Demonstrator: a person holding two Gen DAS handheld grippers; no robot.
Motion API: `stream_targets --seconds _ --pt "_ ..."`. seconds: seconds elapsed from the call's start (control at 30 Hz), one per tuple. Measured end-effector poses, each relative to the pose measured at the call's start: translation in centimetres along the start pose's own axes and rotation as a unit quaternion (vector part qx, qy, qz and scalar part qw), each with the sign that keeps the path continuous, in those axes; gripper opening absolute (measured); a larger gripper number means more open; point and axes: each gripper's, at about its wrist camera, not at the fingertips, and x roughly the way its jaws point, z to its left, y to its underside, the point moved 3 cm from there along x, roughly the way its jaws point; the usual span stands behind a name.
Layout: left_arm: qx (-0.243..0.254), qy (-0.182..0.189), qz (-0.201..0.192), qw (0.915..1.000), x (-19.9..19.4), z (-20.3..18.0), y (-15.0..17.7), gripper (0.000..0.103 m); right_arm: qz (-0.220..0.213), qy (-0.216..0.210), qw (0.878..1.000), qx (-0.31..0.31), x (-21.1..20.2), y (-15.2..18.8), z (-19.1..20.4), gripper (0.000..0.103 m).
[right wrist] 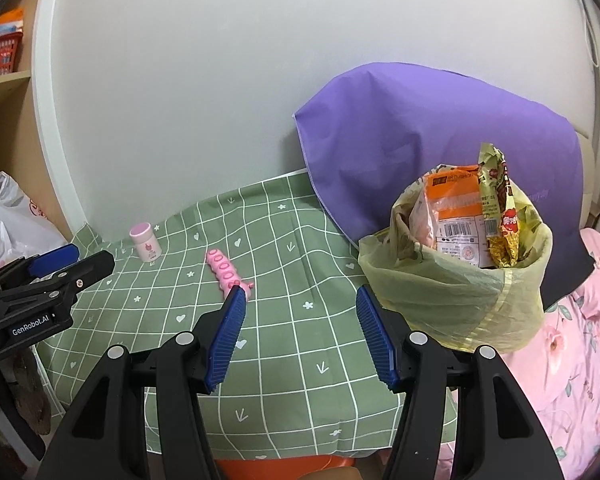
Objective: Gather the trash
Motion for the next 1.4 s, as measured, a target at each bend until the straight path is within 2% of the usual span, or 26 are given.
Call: stream_targets --seconds 1.4 --pt "0.016 0.018 -0.007 0.9997 -0.7 -1.3 -0.1 0.071 -0.015 0.013 1.0 0.01 -1.6 0.0 -1.0 0.055"
